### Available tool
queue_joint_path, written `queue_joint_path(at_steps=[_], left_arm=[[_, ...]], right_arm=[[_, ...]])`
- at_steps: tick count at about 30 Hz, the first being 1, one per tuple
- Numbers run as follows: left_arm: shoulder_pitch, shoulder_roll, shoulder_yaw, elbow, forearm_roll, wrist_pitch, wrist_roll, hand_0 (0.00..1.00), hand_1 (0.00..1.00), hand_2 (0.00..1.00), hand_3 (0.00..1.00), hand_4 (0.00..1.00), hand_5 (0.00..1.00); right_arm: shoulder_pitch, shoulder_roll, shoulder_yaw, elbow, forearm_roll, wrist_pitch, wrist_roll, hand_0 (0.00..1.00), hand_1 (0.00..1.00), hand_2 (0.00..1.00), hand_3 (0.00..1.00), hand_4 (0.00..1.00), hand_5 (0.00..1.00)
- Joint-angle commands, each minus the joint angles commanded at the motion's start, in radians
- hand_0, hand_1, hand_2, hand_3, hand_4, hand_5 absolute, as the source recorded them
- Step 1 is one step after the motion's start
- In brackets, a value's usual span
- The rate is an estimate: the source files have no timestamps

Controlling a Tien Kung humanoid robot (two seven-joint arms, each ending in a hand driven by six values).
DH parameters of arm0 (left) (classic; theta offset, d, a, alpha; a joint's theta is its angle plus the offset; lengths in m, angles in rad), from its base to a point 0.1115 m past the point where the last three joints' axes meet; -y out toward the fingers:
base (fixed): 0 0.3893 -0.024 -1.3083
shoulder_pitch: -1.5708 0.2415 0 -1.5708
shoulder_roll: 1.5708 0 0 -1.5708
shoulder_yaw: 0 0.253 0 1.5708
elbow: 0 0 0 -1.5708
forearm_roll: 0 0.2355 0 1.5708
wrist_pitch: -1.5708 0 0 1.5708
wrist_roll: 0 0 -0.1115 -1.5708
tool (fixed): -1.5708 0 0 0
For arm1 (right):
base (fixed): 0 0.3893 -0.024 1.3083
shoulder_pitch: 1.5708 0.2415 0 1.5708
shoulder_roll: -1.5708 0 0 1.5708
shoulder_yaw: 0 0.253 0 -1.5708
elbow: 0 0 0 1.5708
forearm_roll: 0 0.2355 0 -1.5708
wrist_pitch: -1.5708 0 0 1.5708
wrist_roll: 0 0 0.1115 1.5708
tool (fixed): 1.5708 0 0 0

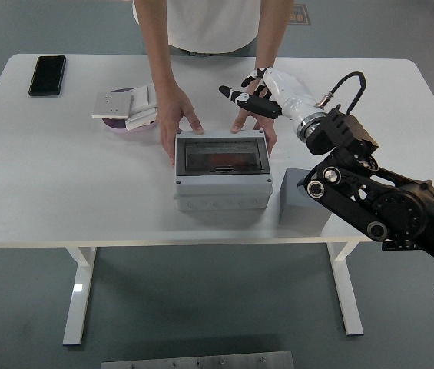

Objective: Fetch the battery,place it into the box,close the lid of the box

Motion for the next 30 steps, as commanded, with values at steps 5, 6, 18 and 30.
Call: queue_joint_path(at_steps=[5, 6, 18, 30], left_arm=[[0.007, -0.003, 0.006, -0.001, -0.011, 0.0, -0.003, 0.631, 0.743, 0.576, 0.498, 0.378, 0.002], [0.008, -0.004, 0.007, 0.0, -0.013, 0.001, -0.004, 0.629, 0.742, 0.576, 0.498, 0.377, 0.002], [0.016, -0.006, 0.015, -0.001, -0.031, 0.003, -0.01, 0.629, 0.743, 0.576, 0.499, 0.376, 0.002], [0.028, -0.008, 0.024, -0.002, -0.047, 0.004, -0.016, 0.629, 0.742, 0.575, 0.5, 0.377, 0.002]], right_arm=[[-0.074, -0.014, 0.105, -0.005, 0.112, -0.12, 0.14, 0.345, 0.521, 0.533, 0.687, 0.936, 0.998], [-0.09, -0.015, 0.13, -0.008, 0.143, -0.146, 0.175, 0.511, 0.589, 0.567, 0.668, 0.924, 0.998], [-0.247, 0.024, 0.388, -0.049, 0.514, -0.109, 0.521, 0.593, 0.592, 0.573, 0.643, 0.887, 0.998], [-0.344, 0.082, 0.505, 0.004, 0.691, -0.005, 0.601, 0.639, 0.63, 0.606, 0.65, 0.832, 0.747]])
